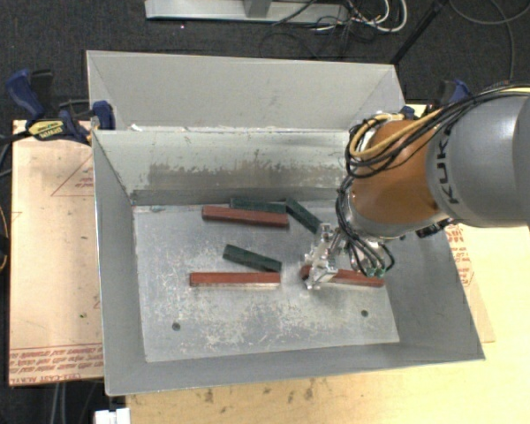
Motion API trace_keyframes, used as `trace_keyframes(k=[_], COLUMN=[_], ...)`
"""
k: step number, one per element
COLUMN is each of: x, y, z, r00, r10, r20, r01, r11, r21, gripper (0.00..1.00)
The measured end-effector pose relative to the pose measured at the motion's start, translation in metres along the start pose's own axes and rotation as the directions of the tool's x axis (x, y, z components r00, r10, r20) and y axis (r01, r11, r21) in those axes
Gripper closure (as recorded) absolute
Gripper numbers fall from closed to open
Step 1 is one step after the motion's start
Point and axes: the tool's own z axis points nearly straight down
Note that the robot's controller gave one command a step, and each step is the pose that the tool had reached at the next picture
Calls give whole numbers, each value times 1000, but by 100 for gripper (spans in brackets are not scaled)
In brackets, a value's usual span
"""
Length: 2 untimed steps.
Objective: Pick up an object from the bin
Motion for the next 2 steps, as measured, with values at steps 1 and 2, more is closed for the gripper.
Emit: trace_keyframes(k=[1, 2], x=[0, -24], y=[0, -2], z=[0, -121], r00=[1000, 1000], r10=[0, -7], r20=[0, -19], r01=[0, 8], r11=[1000, 1000], r21=[0, 5], gripper=[100, 100])
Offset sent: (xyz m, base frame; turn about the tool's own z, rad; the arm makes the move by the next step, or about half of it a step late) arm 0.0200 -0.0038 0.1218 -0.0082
